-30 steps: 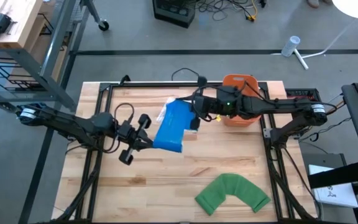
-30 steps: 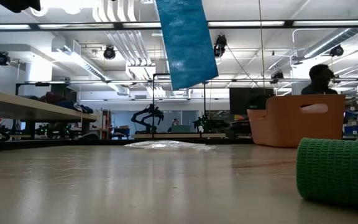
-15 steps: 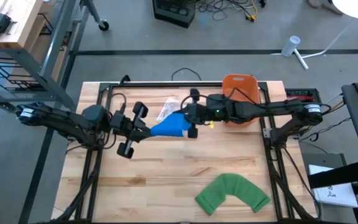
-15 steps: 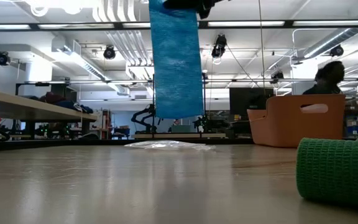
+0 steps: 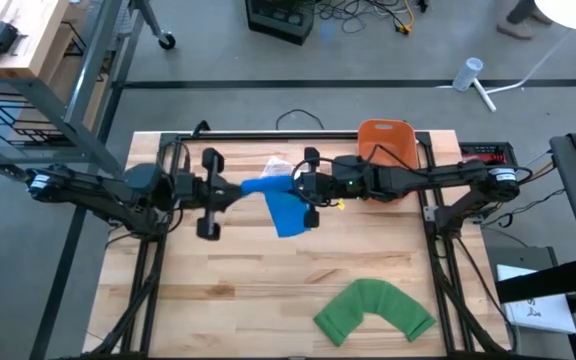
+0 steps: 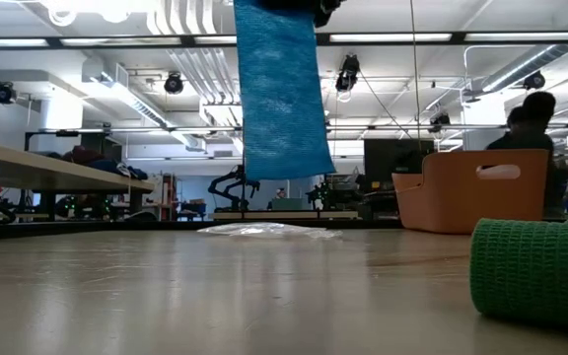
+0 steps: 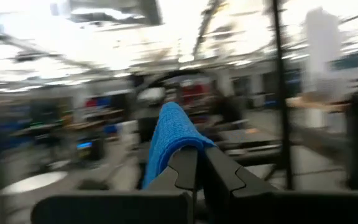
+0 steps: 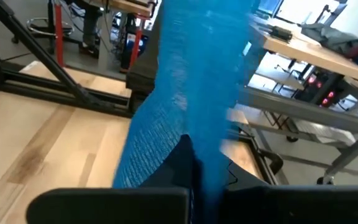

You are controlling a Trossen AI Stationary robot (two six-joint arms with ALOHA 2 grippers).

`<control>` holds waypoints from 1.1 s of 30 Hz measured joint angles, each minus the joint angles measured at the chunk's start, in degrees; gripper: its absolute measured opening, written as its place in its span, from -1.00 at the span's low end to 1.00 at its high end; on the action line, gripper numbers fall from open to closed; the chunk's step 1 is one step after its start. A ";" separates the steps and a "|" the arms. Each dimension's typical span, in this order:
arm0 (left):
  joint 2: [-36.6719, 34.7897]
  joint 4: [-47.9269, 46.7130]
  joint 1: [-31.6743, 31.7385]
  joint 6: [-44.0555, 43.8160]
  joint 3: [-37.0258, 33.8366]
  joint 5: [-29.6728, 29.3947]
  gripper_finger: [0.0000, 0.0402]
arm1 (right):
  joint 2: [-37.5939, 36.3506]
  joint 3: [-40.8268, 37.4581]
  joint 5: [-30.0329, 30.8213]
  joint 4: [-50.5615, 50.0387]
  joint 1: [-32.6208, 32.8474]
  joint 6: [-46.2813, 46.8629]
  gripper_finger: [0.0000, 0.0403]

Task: Roll bandage
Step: Roll the blue bandage

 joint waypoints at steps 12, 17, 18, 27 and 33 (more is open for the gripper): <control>-0.51 1.03 0.02 6.56 0.00 -7.51 -0.99 | 0.00 0.00 -0.43 1.10 1.25 -0.49 -1.00; -1.37 0.59 0.02 7.86 0.00 -7.55 -0.99 | 0.00 0.00 -1.46 1.09 1.31 1.25 -1.00; -1.45 0.63 0.02 8.03 0.00 -7.53 -0.99 | 0.00 0.00 -2.74 1.10 1.31 1.36 -1.00; -0.48 0.97 0.02 8.12 -0.02 -7.48 -0.99 | 0.00 0.00 -11.05 0.98 1.35 4.88 -0.80; -0.11 1.10 0.02 8.11 -0.04 -7.33 -0.99 | 0.00 0.00 -11.04 1.03 1.34 5.90 -0.59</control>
